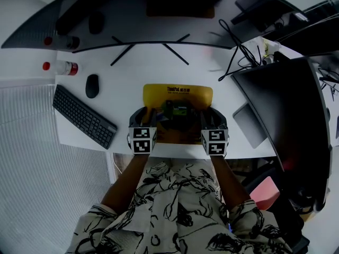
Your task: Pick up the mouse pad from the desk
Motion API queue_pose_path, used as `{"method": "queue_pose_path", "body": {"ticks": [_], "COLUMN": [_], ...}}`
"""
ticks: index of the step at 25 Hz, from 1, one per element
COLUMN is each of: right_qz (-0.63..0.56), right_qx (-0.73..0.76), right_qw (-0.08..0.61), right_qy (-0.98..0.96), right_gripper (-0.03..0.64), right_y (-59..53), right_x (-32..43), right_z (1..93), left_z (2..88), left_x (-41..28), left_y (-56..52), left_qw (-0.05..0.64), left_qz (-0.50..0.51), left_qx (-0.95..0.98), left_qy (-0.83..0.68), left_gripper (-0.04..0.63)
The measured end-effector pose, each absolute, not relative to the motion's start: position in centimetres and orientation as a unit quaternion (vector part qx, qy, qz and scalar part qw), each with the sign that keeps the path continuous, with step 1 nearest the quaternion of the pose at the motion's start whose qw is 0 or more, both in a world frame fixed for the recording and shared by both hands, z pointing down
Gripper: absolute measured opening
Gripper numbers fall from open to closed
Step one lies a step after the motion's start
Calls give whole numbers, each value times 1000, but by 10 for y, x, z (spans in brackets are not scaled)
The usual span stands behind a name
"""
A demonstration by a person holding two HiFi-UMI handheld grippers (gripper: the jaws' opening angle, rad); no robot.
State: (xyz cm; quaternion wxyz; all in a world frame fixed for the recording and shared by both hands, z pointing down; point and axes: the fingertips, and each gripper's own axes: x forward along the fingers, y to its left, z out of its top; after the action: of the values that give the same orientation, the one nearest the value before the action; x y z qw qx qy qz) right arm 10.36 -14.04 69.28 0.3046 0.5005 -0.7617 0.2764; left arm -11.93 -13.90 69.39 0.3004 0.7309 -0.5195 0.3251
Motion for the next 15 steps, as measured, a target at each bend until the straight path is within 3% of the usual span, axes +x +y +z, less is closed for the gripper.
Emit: {"method": "queue_pose_path", "body": {"ticks": [3,15], "right_qz": [280,264], "right_qx": [494,486], "right_qw": [300,273], "right_qy": [-767,-787], "right_gripper": [63,60], "right_y": [-139,-139], "right_x": [96,91], "right_z": [692,670], "left_z": [693,665], "left_x": [-113,-109], "left_y": [-138,-137], "left_qw": [296,272], "left_qz": [328,287], "left_qx": [737,768], "left_qy": [-512,-504], "left_gripper": [97,75]}}
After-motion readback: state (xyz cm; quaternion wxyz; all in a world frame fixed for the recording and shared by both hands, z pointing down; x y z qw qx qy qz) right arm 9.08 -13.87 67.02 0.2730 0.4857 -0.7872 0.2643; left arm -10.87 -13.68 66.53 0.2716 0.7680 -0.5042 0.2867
